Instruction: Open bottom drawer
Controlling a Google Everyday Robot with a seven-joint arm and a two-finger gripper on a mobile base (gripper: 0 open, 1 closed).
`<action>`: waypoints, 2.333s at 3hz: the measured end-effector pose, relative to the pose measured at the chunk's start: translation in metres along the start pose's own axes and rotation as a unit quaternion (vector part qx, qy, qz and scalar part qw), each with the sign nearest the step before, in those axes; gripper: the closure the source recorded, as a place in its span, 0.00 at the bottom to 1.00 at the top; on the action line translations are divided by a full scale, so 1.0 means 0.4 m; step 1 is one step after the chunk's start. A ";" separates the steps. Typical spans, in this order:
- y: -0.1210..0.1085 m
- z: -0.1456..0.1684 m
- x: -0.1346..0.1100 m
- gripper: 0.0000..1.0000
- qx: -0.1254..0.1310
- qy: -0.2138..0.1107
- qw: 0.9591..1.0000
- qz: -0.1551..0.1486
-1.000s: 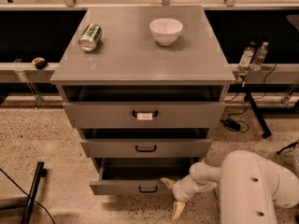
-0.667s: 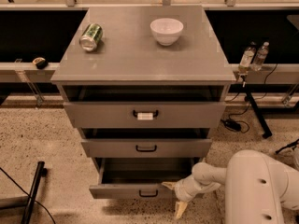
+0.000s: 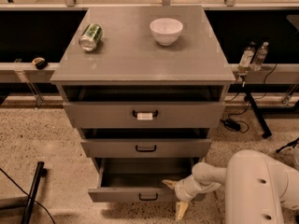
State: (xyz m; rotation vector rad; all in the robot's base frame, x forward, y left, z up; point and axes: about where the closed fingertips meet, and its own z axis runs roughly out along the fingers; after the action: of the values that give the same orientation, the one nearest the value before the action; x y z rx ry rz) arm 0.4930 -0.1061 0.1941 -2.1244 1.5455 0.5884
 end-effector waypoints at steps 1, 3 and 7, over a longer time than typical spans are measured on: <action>-0.006 -0.010 -0.014 0.00 -0.007 0.025 1.000 0.006; -0.073 -0.141 -0.120 0.16 0.030 0.068 0.997 0.005; -0.210 -0.198 0.004 1.00 0.113 0.000 0.991 0.073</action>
Offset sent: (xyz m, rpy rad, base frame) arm 0.0238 0.0111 0.0996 -0.1612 -0.1124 -0.0643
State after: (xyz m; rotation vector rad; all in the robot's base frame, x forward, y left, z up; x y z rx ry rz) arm 0.5801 -0.1302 0.2662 -1.8549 1.6909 0.4373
